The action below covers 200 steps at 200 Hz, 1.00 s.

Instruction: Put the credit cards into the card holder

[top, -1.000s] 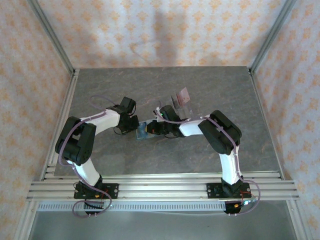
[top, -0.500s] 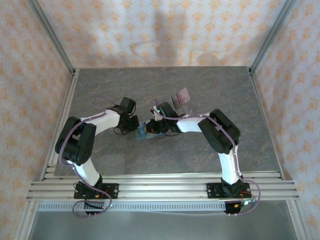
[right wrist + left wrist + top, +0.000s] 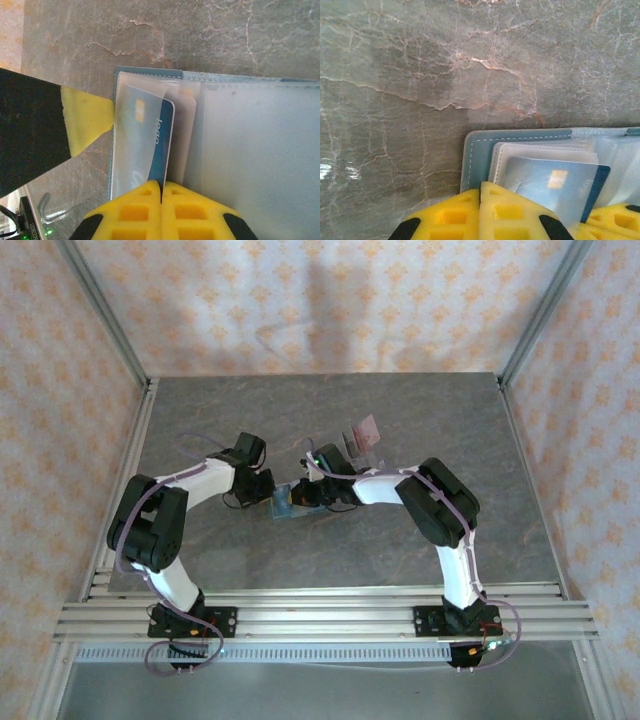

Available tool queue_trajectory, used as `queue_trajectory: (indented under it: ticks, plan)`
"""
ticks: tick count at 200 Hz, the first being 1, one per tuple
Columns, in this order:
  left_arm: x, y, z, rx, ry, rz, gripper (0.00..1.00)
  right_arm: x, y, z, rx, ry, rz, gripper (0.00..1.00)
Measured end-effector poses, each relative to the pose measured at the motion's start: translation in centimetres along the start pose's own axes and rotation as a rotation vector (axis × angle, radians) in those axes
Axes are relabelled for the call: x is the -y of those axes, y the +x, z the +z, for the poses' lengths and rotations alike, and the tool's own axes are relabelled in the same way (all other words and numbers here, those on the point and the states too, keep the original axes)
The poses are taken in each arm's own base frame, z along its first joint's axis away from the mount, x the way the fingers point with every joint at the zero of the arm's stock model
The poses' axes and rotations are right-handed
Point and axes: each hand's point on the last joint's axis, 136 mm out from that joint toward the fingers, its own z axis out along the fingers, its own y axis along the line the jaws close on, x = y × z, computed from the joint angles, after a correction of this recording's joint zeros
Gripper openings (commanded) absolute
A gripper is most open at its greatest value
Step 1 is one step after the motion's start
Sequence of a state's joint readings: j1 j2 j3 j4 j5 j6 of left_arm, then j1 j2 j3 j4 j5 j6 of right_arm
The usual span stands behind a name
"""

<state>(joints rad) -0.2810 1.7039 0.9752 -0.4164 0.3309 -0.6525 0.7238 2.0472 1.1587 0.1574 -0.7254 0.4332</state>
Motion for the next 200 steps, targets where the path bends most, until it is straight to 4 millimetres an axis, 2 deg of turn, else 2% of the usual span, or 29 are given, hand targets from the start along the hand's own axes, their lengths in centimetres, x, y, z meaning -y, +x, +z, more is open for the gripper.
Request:
queue_trajectory:
  ticks: [16,77,136,182,200]
  plan:
    - [0.2,-0.1,-0.3,0.005,0.008,0.001,0.00,-0.1,0.1,0.0,-0.001,-0.001,-0.001,0.02]
    - [0.1,0.0,-0.3,0.006,0.007,0.000,0.00,-0.2,0.1,0.1,-0.004,-0.002,-0.003,0.05]
    - [-0.4,0.4,0.0,-0.004,-0.001,-0.001,0.00,-0.5,0.0,0.1,-0.014,-0.001,-0.004,0.20]
    - [-0.4,0.4,0.1,-0.006,-0.003,0.004,0.00,-0.4,-0.1,-1.3,-0.026,0.056,-0.024,0.27]
    - [-0.5,0.5,0.4,-0.009,-0.005,0.005,0.00,-0.6,-0.8,-2.3,-0.020,0.081,-0.040,0.29]
